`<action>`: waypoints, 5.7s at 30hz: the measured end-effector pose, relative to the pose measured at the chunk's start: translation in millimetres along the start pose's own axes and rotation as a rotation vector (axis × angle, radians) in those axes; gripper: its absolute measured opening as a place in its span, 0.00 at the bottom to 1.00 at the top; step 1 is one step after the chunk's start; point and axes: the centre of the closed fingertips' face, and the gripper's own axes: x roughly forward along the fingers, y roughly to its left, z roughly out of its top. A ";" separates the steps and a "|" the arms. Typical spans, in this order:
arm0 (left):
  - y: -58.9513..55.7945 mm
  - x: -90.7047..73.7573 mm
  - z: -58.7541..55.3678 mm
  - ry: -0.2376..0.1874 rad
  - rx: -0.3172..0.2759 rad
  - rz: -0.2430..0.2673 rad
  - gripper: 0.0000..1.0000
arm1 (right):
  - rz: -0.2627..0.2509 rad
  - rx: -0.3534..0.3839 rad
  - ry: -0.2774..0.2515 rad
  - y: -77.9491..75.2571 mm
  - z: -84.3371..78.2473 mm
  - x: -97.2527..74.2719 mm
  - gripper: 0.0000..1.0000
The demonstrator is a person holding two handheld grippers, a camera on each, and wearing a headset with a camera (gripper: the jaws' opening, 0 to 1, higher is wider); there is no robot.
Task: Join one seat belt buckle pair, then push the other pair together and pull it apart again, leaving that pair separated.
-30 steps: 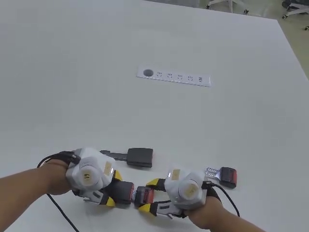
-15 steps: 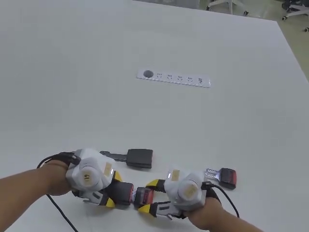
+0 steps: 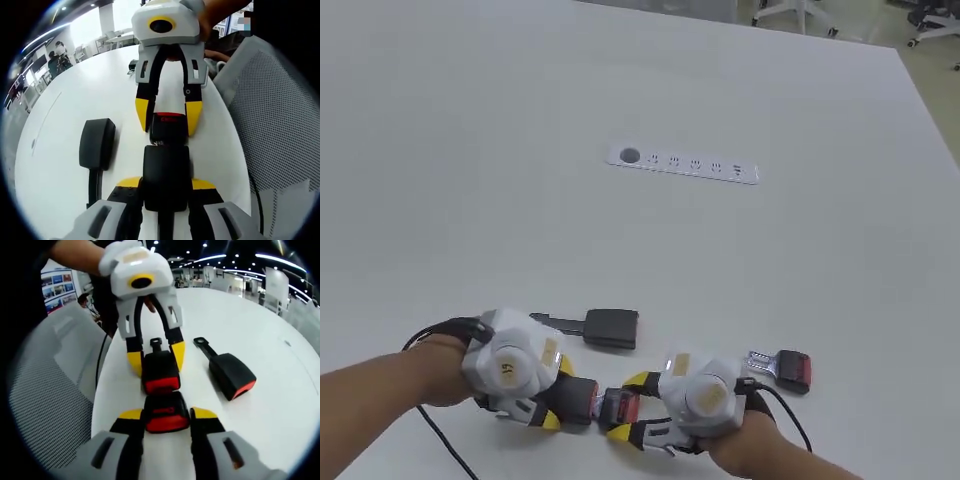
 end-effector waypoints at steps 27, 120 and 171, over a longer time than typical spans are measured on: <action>34.6 -65.3 60.6 -0.252 -0.231 0.354 0.97 | -0.263 0.092 -0.187 -23.0 3.7 -89.1 0.90; 101.1 15.4 41.9 -0.059 -0.062 0.060 0.36 | -0.127 0.047 0.126 -122.4 -151.2 -161.8 0.36; 101.5 17.1 41.5 -0.055 -0.069 0.044 0.36 | -0.093 0.022 0.041 -125.4 -83.3 -97.5 0.36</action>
